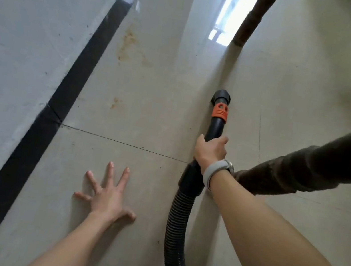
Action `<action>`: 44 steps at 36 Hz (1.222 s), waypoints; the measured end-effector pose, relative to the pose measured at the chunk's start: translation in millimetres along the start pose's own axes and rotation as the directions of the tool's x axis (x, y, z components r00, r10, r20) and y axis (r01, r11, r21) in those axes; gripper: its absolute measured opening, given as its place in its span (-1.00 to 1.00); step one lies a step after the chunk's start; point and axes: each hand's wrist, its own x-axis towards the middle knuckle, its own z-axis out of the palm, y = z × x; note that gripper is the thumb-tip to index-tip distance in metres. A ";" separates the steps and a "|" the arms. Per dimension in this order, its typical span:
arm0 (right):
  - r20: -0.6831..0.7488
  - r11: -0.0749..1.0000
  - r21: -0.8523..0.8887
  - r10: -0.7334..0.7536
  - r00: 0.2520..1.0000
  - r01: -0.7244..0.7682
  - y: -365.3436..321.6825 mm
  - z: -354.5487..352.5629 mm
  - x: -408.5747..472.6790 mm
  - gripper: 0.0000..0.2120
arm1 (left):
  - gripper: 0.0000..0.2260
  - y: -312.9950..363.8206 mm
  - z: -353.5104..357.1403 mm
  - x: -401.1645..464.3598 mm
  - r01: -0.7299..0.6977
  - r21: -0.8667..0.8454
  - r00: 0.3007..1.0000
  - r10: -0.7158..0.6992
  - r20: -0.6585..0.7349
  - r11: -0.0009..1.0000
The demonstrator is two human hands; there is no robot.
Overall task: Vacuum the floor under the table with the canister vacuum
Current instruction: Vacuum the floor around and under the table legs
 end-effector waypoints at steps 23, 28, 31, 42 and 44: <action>0.638 0.947 -0.179 -0.094 0.765 0.265 63.3 -100.0 -96.5 -0.72 | -0.50 16.5 26.7 -74.1 -0.101 -0.456 0.955 -0.042 -0.294 0.884; 0.698 0.941 -0.197 -0.063 0.713 0.275 83.8 -139.6 -101.8 -0.77 | -0.51 56.4 18.6 -118.8 -0.294 -0.457 0.870 0.037 -0.492 0.839; 0.729 0.987 -0.140 0.045 0.683 0.085 109.4 -167.3 -103.7 -0.83 | -0.69 88.3 13.8 -140.3 -0.416 -0.434 0.827 0.134 -0.545 0.799; 0.719 0.863 0.165 0.227 0.657 -0.478 198.9 -290.6 -67.6 -0.80 | -0.69 199.0 19.7 -191.2 -0.564 -0.235 0.807 0.467 -0.362 0.792; 0.668 0.859 0.221 0.212 0.714 -0.463 205.3 -309.5 -53.3 -0.80 | -0.66 211.7 21.0 -188.5 -0.602 -0.120 0.776 0.542 -0.321 0.790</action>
